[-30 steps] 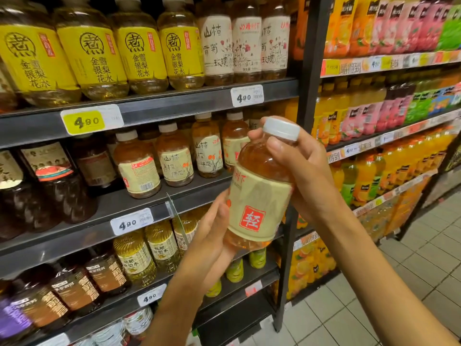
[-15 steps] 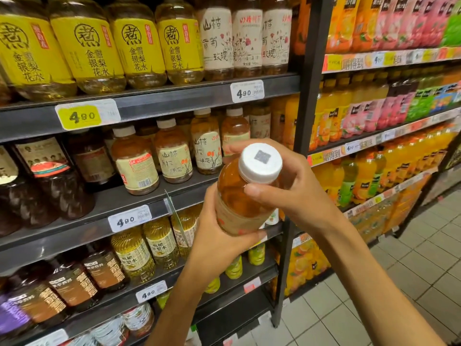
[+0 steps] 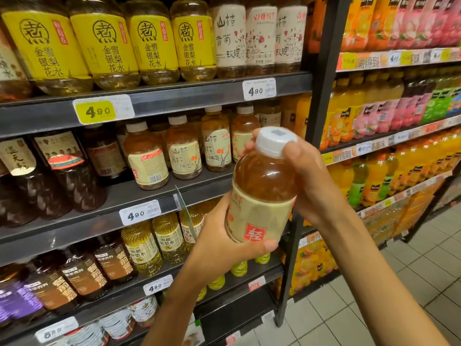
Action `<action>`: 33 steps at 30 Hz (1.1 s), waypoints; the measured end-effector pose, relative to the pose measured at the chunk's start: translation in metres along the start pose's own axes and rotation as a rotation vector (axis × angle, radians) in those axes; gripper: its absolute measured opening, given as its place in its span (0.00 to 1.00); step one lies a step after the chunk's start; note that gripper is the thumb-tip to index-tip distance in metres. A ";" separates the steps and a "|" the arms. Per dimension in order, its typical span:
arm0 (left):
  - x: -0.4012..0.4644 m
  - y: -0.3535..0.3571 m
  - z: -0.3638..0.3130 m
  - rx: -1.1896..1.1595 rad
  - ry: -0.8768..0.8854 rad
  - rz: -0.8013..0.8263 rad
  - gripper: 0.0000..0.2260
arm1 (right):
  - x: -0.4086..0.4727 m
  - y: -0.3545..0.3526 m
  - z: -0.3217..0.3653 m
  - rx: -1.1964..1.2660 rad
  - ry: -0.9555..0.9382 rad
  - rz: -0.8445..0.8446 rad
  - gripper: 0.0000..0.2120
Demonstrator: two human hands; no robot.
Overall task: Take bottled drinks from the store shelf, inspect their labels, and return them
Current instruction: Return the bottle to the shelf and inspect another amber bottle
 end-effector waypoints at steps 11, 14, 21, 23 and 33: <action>-0.016 0.012 0.017 -0.259 -0.193 0.048 0.28 | 0.007 0.001 -0.030 0.203 0.207 -0.060 0.14; -0.012 0.010 0.015 -0.287 -0.164 -0.051 0.26 | 0.006 -0.004 -0.025 0.159 0.155 -0.151 0.12; -0.009 0.013 0.021 -0.631 -0.288 -0.125 0.30 | 0.005 0.000 -0.019 -0.047 0.170 -0.072 0.15; -0.009 0.022 0.015 -0.899 -0.334 0.036 0.33 | 0.007 0.001 -0.021 0.032 0.203 -0.029 0.15; 0.003 0.012 0.017 -0.750 -0.289 0.062 0.25 | 0.020 -0.005 -0.017 -0.127 0.194 -0.058 0.15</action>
Point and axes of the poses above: each hand's wrist, its own x-axis towards the middle knuckle, its own y-axis out of the palm, z = x × y, the point moved 7 cm from there along x, towards the middle knuckle, and after that the axes turned 5 degrees about -z, right-handed, at the moved point
